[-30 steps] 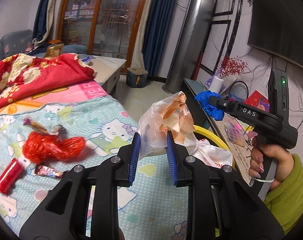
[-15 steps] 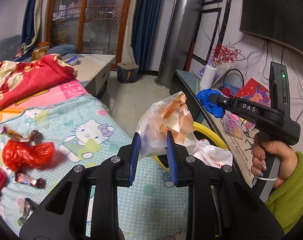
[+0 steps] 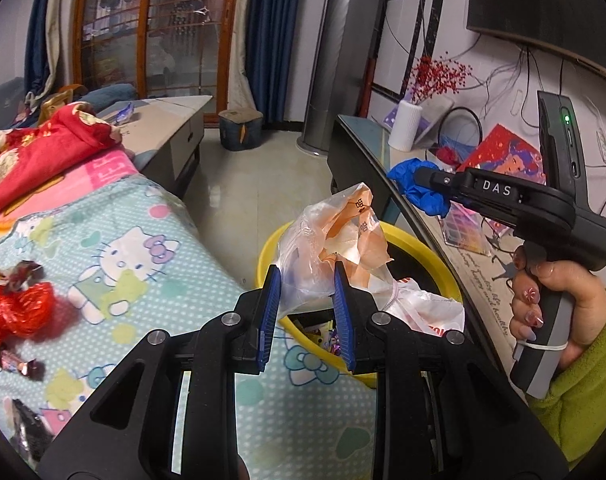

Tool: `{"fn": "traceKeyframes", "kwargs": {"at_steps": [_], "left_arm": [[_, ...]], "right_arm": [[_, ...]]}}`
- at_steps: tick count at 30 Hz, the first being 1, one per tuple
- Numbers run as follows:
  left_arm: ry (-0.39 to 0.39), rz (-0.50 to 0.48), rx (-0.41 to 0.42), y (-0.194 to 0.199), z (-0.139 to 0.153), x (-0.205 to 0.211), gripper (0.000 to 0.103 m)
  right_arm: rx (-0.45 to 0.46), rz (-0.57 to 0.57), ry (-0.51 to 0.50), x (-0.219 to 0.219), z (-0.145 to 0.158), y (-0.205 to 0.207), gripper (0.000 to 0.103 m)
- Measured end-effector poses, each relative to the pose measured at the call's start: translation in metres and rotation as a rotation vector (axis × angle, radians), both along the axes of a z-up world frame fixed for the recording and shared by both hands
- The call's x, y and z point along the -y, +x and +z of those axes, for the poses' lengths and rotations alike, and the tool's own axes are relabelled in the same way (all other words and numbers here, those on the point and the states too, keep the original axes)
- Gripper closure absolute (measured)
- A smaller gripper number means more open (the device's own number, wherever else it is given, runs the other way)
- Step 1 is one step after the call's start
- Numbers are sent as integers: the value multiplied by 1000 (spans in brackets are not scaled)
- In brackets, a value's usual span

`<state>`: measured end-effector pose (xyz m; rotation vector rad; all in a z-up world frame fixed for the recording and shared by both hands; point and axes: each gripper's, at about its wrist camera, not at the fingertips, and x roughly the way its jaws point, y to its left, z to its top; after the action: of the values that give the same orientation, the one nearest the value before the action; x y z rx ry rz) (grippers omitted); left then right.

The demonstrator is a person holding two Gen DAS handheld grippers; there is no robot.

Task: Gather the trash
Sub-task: 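Open both grippers to drop the glove and plastic bag into the bin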

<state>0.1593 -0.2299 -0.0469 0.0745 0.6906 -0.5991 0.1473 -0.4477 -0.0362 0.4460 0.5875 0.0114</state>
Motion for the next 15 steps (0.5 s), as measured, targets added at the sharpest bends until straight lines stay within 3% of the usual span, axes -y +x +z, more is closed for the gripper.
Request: {"fn": "traceKeyframes", "kwargs": {"at_steps": [9,11,13,15], "left_arm": [[23,-41,-33,6,-14,21,82],[25,-63,-56,6,-19,25,81],[26,-57,-68,8,-23,25,71],[3,-35,-77,10,-24,20,46]], "right_arm": [[-43,11,-18,4,-16,6,82],[-53,17,-17,4,-18,7,78],[-61,19,-3,6,-20,9,65],[-60,15,2,7,-20,8,59]]}}
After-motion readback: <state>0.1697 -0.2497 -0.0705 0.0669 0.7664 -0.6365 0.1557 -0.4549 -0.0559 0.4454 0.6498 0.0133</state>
